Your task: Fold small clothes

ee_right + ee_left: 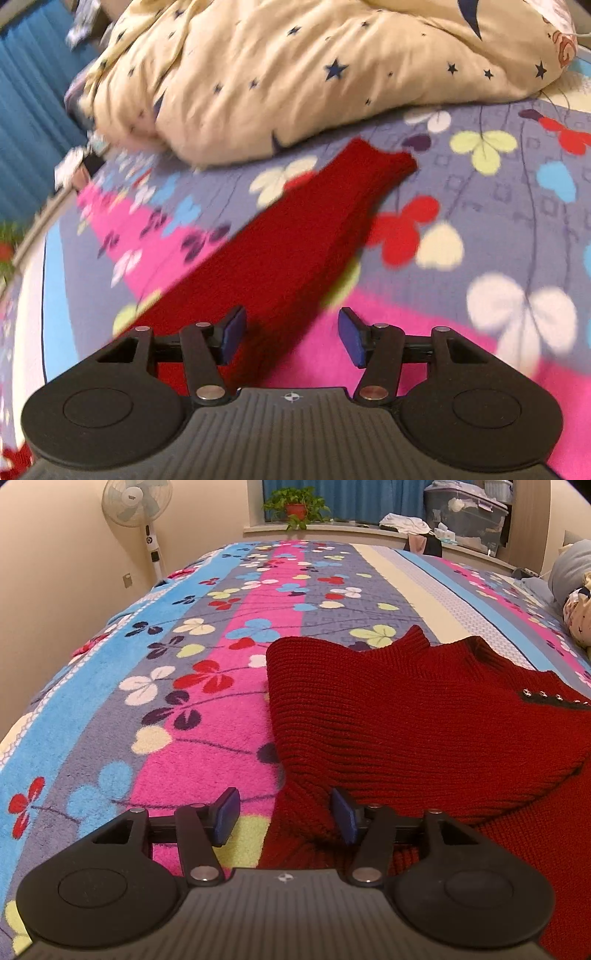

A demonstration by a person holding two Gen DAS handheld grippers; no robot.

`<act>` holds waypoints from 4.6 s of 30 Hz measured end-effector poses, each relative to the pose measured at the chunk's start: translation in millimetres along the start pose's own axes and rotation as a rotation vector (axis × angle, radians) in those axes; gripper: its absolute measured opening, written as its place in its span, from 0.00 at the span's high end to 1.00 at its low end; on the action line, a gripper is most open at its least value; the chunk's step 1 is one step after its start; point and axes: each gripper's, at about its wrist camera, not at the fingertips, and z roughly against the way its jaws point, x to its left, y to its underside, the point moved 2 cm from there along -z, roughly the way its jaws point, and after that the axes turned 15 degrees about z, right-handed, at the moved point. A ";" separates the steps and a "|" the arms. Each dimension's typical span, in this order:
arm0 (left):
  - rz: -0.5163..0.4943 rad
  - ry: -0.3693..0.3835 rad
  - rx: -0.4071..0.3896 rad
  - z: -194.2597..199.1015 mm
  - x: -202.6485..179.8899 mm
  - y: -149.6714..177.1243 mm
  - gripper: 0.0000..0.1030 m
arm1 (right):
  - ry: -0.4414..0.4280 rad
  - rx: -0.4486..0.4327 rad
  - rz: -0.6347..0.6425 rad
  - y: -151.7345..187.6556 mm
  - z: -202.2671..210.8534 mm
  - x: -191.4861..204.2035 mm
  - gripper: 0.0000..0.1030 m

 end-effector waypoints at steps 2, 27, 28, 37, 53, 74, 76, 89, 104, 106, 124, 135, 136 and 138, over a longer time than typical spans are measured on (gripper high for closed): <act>0.001 0.000 0.000 -0.1 -0.2 0.2 0.40 | 0.016 -0.023 0.003 -5.9 -5.3 -3.5 0.46; 0.358 0.079 0.039 46.0 70.2 -59.3 0.38 | -0.335 -0.625 1.131 148.5 178.4 360.5 0.88; 0.371 0.091 0.042 48.5 73.9 -61.6 0.38 | -0.397 -0.623 1.159 171.3 189.0 376.1 0.88; 0.478 0.248 0.143 44.1 84.8 -63.4 0.38 | -0.575 -0.302 1.519 293.8 190.3 402.5 0.70; 0.233 0.255 0.094 50.6 31.8 -28.6 0.40 | -0.320 0.033 1.060 139.9 195.6 174.0 0.46; -0.091 0.218 -0.163 285.8 58.6 124.0 0.17 | -0.417 0.068 0.751 145.0 263.8 5.5 0.46; -0.045 0.207 -0.136 283.7 71.2 133.7 0.17 | -0.418 0.061 0.759 146.4 265.2 0.8 0.46; 0.215 0.190 0.018 240.1 117.1 184.0 0.64 | -0.400 0.100 0.762 148.6 254.3 -2.5 0.46; 0.365 0.143 0.149 228.5 133.7 192.0 0.64 | -0.373 0.306 0.707 161.9 218.2 -19.3 0.46; 0.366 0.129 0.161 227.4 133.5 194.3 0.64 | -0.382 0.337 0.727 168.5 215.9 -17.1 0.46; 0.358 0.295 0.030 263.1 131.8 187.7 0.88 | -0.621 0.141 0.641 142.0 258.2 -16.3 0.94; 0.369 0.186 0.207 236.9 125.8 201.9 0.79 | -0.444 0.353 0.744 170.8 227.7 -18.9 0.73; 0.375 0.179 0.208 237.2 128.7 201.7 0.79 | -0.434 0.357 0.740 171.1 227.2 -19.9 0.69; 0.392 0.173 0.216 236.3 130.7 201.5 0.79 | -0.422 0.357 0.745 173.3 225.7 -16.9 0.66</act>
